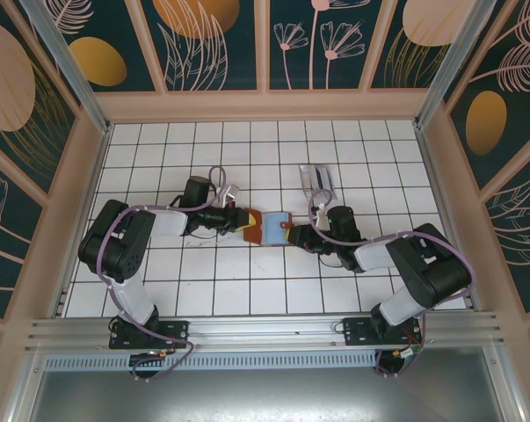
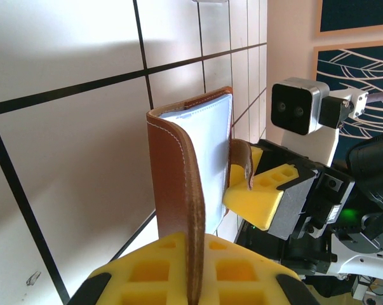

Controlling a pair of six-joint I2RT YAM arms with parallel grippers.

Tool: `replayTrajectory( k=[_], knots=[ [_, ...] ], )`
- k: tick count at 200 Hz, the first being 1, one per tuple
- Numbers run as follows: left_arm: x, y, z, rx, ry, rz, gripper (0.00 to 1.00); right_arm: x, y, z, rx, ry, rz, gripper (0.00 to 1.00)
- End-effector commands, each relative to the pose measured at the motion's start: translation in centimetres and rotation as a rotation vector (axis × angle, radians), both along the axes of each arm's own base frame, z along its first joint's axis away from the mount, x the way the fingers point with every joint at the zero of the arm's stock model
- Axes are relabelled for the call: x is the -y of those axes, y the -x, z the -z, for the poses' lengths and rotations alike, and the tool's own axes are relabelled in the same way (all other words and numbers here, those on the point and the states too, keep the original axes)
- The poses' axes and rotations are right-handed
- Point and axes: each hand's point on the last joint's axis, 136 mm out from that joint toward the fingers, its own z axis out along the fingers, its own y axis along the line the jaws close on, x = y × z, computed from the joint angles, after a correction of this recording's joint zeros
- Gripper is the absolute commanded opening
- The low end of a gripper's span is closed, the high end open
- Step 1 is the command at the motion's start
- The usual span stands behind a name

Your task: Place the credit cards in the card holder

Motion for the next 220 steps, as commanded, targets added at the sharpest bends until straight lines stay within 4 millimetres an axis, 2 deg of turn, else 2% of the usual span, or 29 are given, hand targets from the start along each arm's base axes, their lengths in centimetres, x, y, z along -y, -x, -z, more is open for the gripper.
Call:
replayTrajectory(
  k=[1,121,220],
  knots=[
    [0.3,-0.2,-0.9,0.031,0.026,0.024,0.0,-0.1,0.0,-0.8,0.046,-0.013,-0.003,0.3],
    [0.3,-0.3,-1.0,0.03,0.027,0.023,0.0,0.2,0.2,-0.9,0.055,-0.013,0.006,0.25],
    [0.4,-0.1,-1.2,0.03,0.038,0.023,0.0,-1.3,-0.2,-1.0,0.067,-0.02,-0.04,0.24]
  ],
)
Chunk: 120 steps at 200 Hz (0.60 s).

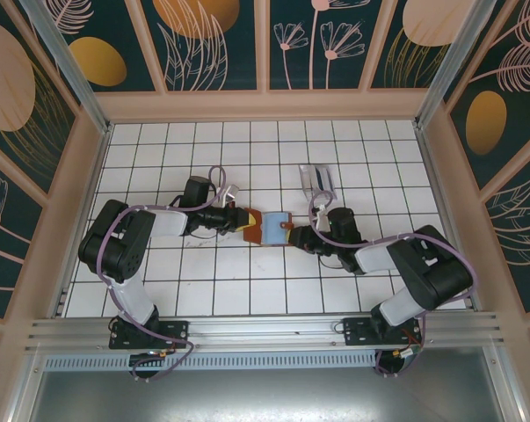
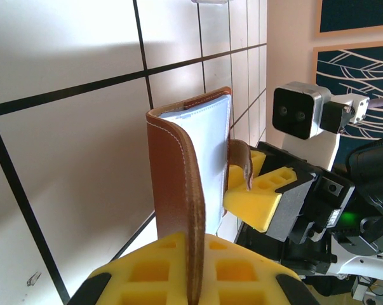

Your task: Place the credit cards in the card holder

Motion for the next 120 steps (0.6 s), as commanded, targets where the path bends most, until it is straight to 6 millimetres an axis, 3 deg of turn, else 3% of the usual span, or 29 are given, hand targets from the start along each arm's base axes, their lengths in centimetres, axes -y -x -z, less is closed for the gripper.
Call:
replayTrajectory(
  k=[1,120],
  knots=[
    [0.39,-0.07,-1.21,0.028,0.037,0.023,0.0,-1.19,-0.45,-0.94,0.055,-0.02,-0.038,0.24],
    [0.37,0.03,-1.15,0.027,0.041,0.022,0.0,-1.95,-0.7,-0.37,0.05,-0.016,-0.06,0.22]
  ],
)
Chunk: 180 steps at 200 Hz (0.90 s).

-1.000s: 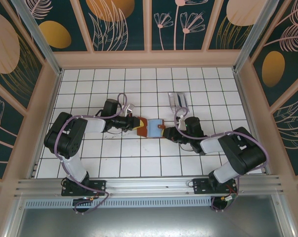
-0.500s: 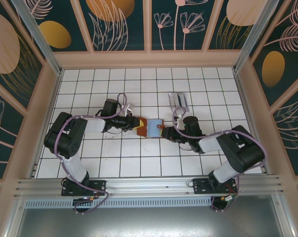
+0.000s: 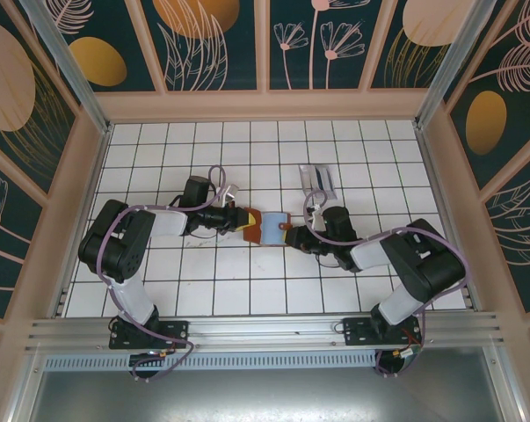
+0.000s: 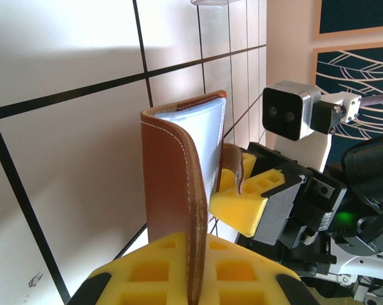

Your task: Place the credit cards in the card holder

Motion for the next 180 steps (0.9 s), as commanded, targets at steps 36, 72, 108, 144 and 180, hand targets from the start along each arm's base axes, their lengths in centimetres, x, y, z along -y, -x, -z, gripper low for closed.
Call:
replayTrajectory(
  k=[36,72,108,144,180],
  knots=[
    [0.3,0.1,-1.0,0.02,0.04,0.021,0.0,-1.3,-0.8,-1.0,0.065,-0.033,-0.039,0.22],
    [0.4,0.1,-0.8,0.017,0.041,0.021,0.0,-1.5,-0.9,-1.0,0.073,-0.041,-0.046,0.24],
    [0.4,0.3,-0.6,0.009,0.039,0.018,0.0,-1.5,-1.1,-1.0,0.084,-0.045,-0.048,0.28],
    [0.4,0.3,-0.5,0.006,0.042,0.017,0.0,-2.3,-0.6,-1.1,0.09,-0.052,-0.083,0.29],
    [0.5,0.3,-0.4,0.005,0.043,0.017,0.0,-2.7,-0.6,-0.9,0.091,-0.054,-0.093,0.31]
  ],
)
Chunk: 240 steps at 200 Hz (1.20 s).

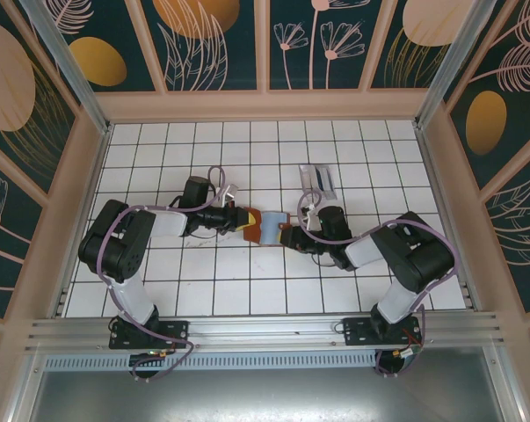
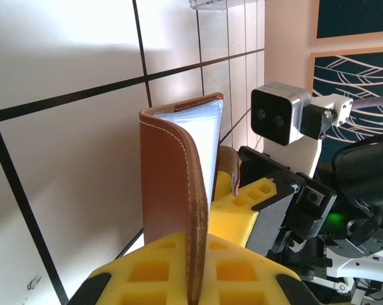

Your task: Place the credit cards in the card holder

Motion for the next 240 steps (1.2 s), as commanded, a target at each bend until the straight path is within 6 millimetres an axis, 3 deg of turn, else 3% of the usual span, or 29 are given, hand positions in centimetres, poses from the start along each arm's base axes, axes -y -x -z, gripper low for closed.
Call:
replayTrajectory(
  k=[1,119,240],
  knots=[
    [0.5,0.4,-0.4,0.007,0.034,0.03,0.0,-1.3,-0.5,-1.3,0.071,-0.038,-0.046,0.31],
    [0.9,0.6,1.2,-0.034,0.008,0.022,0.0,-2.1,-0.6,-0.9,0.08,-0.053,-0.085,0.51],
    [0.6,0.4,4.5,-0.072,-0.048,-0.005,0.0,-3.2,-0.1,1.8,0.01,-0.049,-0.158,0.54]
  ],
)
